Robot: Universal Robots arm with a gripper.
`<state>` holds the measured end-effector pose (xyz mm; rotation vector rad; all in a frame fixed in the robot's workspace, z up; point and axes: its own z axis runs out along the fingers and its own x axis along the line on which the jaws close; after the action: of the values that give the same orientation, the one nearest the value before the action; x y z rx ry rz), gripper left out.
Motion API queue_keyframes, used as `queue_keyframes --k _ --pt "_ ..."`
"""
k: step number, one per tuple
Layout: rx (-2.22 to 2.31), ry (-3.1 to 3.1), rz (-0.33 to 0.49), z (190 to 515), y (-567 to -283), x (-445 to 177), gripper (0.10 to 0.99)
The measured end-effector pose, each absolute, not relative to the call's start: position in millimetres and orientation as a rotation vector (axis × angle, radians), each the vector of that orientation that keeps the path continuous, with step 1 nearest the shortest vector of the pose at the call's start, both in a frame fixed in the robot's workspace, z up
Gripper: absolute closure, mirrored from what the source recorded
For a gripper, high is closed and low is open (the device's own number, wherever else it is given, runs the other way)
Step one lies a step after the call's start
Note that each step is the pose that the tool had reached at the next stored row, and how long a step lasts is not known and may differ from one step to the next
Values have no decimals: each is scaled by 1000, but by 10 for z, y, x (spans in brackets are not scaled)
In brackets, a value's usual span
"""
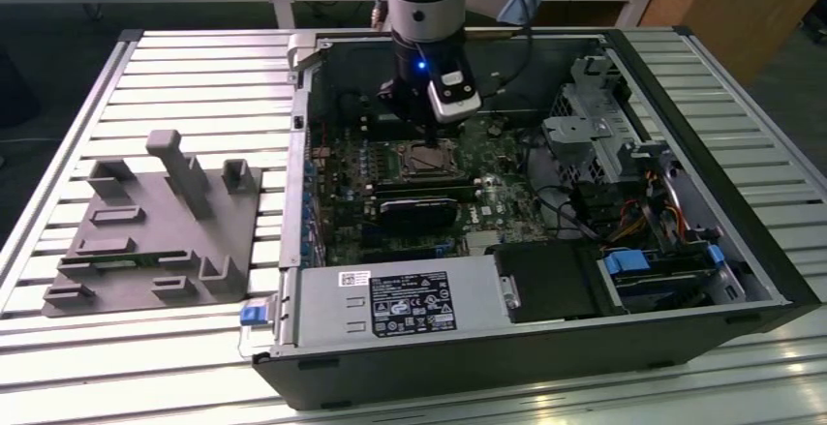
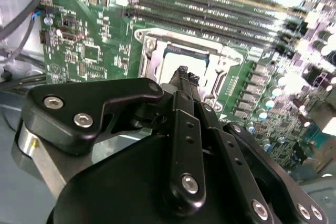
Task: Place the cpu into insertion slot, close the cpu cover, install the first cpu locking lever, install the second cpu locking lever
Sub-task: 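Install the second cpu locking lever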
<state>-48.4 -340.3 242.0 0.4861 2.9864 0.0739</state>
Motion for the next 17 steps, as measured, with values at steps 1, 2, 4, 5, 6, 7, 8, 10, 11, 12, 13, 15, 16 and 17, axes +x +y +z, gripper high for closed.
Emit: queue_keyframes --k 1,2,4,5,6,7,8,10,11,12,13,15,16,17 --pt "486 2986 75 2420 -3427 -484 980" --pt "486 2987 77 2420 -3450 -484 980" --pt "486 2987 78 2419 -3494 -484 980" --pt "486 2987 79 2419 -3514 -484 980" --pt "486 2987 79 2418 -3534 -484 980" --pt "486 2987 79 2417 -3553 -484 980" --pt "486 2987 79 2416 -3569 -484 980" --pt "485 2987 80 2409 -3595 -484 980" --pt "482 2988 80 2404 -3605 -484 980" --pt "476 2989 81 2398 -3612 -484 980" --pt "468 2990 81 2393 -3617 -484 980" --pt "447 2994 82 2385 -3626 -487 980" --pt "436 2996 83 2381 -3631 -490 980" --pt "424 2997 84 2377 -3637 -493 980"
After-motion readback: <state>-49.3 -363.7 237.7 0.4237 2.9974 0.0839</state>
